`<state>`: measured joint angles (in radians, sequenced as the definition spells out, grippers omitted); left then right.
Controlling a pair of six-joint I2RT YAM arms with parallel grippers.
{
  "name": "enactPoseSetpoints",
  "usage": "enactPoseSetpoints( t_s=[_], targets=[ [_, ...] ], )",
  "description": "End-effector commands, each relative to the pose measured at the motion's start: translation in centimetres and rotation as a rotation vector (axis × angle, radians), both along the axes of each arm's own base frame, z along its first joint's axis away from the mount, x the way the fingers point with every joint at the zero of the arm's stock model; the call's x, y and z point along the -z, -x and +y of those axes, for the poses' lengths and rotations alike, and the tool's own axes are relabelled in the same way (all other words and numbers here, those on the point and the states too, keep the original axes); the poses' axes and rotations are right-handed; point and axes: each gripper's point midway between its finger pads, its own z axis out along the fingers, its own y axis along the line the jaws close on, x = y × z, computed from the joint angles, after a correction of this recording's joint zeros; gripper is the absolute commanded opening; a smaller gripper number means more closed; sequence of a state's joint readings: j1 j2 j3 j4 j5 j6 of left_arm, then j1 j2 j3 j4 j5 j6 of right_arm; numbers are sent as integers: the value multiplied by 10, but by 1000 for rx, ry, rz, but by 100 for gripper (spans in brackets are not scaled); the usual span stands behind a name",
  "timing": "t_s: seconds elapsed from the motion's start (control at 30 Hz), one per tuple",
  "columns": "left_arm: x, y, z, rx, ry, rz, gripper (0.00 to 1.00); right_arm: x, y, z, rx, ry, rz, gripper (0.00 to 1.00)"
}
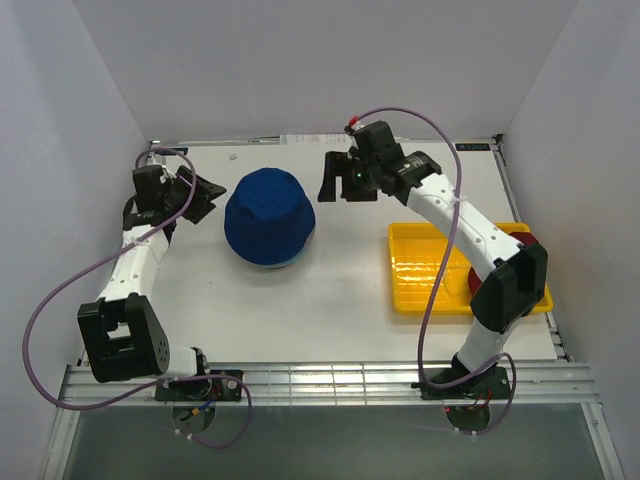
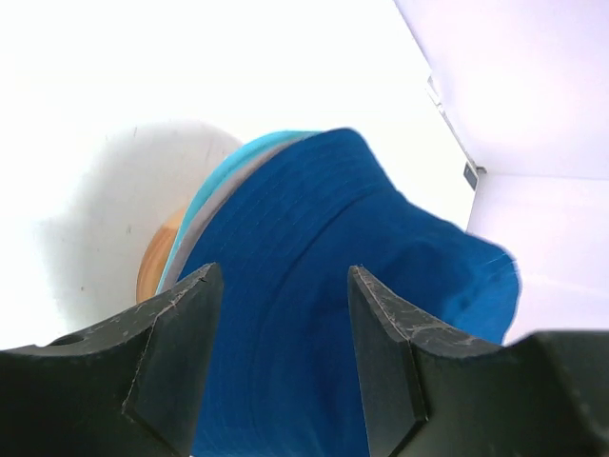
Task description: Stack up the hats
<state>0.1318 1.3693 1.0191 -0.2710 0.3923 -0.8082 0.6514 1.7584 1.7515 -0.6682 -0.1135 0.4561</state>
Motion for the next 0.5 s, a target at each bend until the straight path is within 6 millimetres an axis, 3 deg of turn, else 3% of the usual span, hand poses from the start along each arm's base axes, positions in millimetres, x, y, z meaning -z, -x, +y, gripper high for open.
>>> enactPoseSetpoints(
  t_s=[0.0,0.13,0.17,0.2,0.23,0.27,0.3,0.37,0.47],
  targets=[
    [-29,-7,10,0,-46,-69,66,-18,0,-52,135,75,-46,80],
    [-48,-10,11,10,-48,-116,66,-2,2,-118,356,204,-24,81],
    [-53,-11,10,18,-45,-123,66,-5,1,-144,441,225,-29,81],
    [-56,-12,9,23,-44,-132,66,11,10,-161,480,276,22,81],
    [-66,-13,8,29,-44,-152,66,15,14,-178,534,303,40,81],
    [-69,-13,7,35,-38,-158,66,12,15,-208,659,339,30,81],
    [-73,-13,4,49,-27,-167,66,24,28,-228,714,411,73,82],
    [-80,-14,1,64,-9,-182,66,25,36,-272,888,480,74,86],
    [-85,-13,-4,89,15,-191,66,36,58,-322,1037,565,136,87]
  ],
)
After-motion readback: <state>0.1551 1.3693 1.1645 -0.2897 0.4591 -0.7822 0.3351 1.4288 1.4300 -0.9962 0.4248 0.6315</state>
